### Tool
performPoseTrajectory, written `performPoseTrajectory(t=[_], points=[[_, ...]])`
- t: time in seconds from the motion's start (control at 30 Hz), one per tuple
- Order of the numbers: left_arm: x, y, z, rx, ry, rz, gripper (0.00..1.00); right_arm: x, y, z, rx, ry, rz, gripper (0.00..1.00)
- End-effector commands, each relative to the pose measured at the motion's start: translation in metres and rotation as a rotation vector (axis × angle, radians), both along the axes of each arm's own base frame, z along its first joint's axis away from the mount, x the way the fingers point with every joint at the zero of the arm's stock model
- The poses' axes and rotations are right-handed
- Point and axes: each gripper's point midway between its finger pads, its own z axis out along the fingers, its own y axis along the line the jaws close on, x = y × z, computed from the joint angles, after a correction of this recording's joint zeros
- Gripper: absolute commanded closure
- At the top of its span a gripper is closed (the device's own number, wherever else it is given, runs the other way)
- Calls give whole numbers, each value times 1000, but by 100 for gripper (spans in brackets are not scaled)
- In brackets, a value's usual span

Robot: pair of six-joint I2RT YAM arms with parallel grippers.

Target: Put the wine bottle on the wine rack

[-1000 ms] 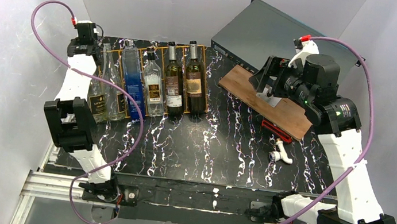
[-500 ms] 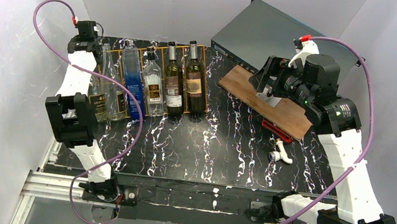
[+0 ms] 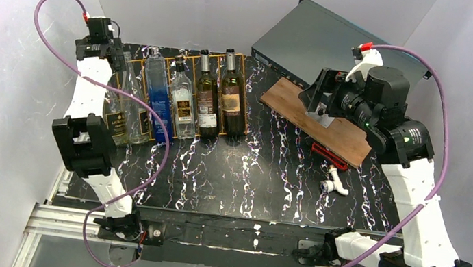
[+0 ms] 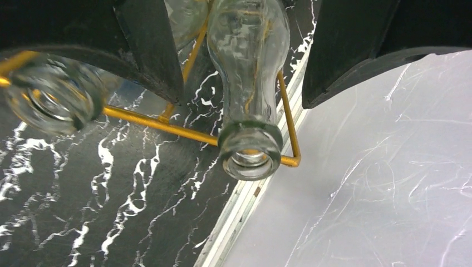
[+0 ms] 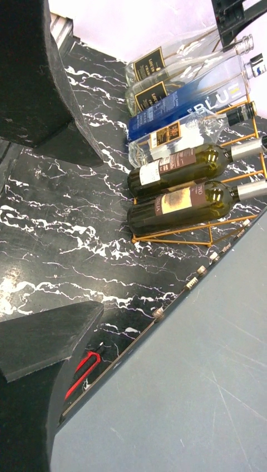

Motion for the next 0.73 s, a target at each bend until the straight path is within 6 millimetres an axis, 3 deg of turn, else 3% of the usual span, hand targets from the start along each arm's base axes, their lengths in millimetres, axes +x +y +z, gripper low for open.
performPoseTrajectory(t=[0.0, 0.13, 0.27, 0.5, 0.7], points=[[-10, -32, 59, -70, -137, -95, 22, -4, -9, 33, -7, -123, -5, 0], [-24, -57, 83, -158, -197, -164, 11, -6, -19, 42, -34, -158, -36, 0], [-43, -94, 113, -282, -304, -265, 9, -13, -32, 55, -64, -199, -71, 0], [-85, -181, 182, -526, -525, -535, 2, -36, -70, 98, -104, -330, -194, 0], [-144, -273, 248, -585, -713, -868, 2, -63, -90, 134, -54, -426, -253, 0]])
